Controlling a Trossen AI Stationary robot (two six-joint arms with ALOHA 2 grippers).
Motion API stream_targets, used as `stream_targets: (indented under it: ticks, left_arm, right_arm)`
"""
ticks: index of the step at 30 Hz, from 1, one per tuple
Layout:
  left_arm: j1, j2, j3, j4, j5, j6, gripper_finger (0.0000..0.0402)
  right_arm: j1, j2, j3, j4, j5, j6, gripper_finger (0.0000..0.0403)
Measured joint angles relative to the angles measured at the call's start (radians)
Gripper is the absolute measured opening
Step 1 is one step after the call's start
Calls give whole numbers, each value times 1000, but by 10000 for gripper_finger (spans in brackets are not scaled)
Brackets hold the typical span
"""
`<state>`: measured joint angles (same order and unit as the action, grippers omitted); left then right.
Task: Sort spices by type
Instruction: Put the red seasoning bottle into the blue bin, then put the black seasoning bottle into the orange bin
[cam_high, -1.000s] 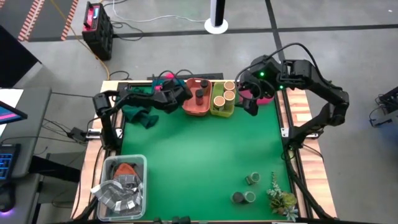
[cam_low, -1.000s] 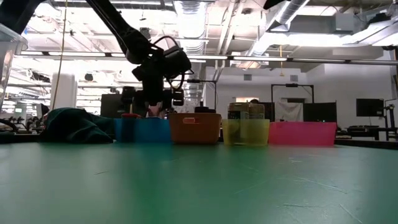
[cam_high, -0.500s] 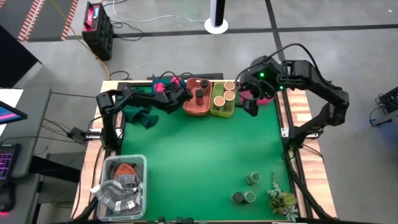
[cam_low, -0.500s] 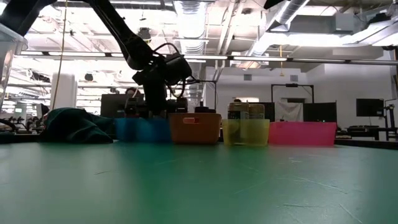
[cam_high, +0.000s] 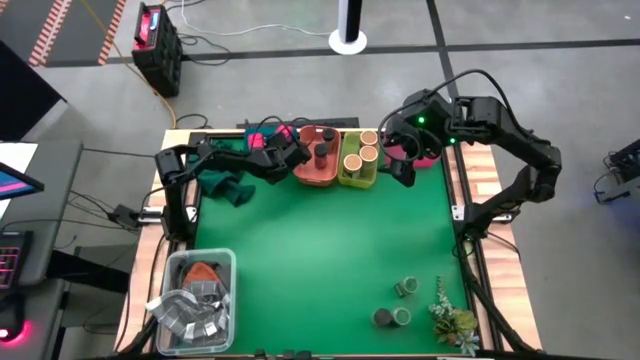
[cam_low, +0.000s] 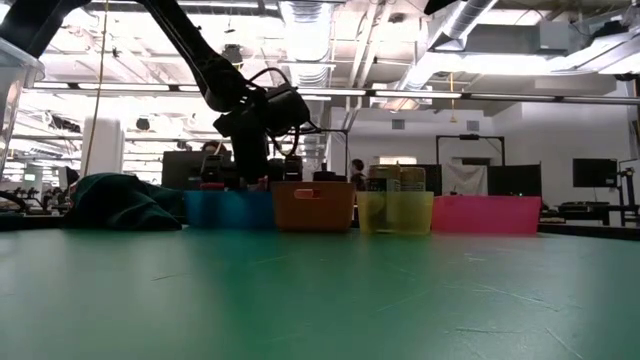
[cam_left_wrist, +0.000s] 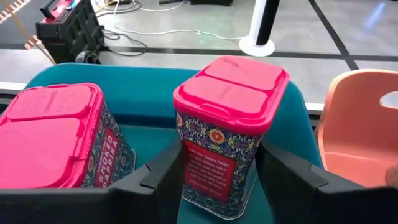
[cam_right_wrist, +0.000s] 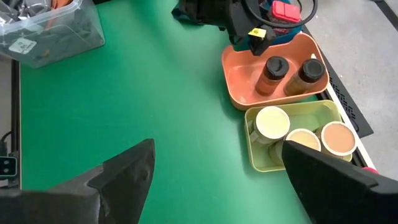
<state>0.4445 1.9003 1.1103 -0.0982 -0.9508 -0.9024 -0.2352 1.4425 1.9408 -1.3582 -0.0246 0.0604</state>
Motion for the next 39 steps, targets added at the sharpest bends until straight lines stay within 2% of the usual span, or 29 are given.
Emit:
stream_targets:
  ticks: [5, 13, 17, 34, 39]
  left_arm:
    - [0, 0, 0, 0, -2, 0, 202]
    - [0, 0, 0, 0, -6, 32, 286]
    - [0, 0, 0, 0, -5, 46, 312]
    - [-32, -20, 0, -52, -1, 39, 317]
    - [-32, -60, 0, -64, -45, 33, 317]
  right_arm:
    - [0, 0, 0, 0, 0, 1, 378]
    - [0, 0, 0, -5, 0, 2, 378]
    - [0, 0, 0, -5, 0, 1, 378]
    - [0, 0, 0, -4, 0, -5, 378]
    - [-2, 0, 0, -4, 0, -10, 378]
